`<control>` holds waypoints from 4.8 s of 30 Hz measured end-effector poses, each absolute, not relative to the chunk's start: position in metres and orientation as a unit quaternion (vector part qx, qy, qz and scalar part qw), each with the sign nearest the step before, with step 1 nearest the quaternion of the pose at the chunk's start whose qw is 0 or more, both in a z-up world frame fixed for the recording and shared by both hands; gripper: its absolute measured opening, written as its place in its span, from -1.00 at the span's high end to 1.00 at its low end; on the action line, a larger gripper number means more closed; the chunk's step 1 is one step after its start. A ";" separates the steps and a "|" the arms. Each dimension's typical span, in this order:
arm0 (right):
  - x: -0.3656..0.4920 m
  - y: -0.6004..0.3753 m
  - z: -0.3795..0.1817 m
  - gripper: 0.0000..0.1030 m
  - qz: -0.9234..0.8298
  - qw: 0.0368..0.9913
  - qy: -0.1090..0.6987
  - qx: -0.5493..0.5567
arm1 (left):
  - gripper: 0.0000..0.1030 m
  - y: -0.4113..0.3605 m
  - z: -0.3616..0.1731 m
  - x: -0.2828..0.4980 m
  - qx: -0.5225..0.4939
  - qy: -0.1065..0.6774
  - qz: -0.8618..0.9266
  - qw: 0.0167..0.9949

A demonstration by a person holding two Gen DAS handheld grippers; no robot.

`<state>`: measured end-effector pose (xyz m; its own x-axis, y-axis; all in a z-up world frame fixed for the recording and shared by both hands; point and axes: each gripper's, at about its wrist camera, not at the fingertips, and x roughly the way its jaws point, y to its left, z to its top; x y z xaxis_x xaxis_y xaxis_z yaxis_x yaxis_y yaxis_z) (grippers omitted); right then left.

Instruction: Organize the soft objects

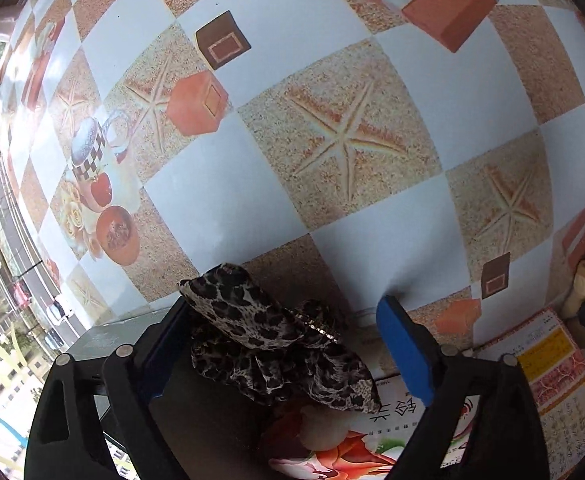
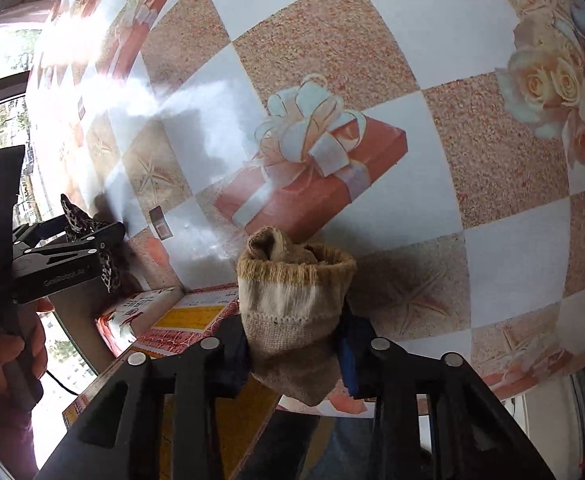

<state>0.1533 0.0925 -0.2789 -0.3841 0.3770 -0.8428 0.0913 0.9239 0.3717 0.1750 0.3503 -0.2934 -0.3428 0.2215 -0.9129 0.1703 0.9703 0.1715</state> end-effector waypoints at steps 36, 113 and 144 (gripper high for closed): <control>0.155 0.102 -0.231 0.41 0.149 0.602 0.773 0.134 | -0.54 0.348 -0.268 0.142 -0.019 0.803 -0.052 0.593; -0.004 0.423 -0.087 -0.94 0.397 0.633 0.638 -0.186 | -0.50 0.518 -0.122 -0.101 -0.205 0.607 0.153 0.752; -0.021 0.427 -0.079 -0.94 0.354 0.652 0.631 -0.228 | -0.52 0.525 -0.120 -0.116 -0.224 0.607 0.158 0.746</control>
<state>-0.0206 0.4267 -0.0791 -0.0466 0.1746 -0.9835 -0.7491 0.6453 0.1500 -0.1159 0.5252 -0.1204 0.2138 -0.0358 -0.9762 -0.5086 0.8491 -0.1425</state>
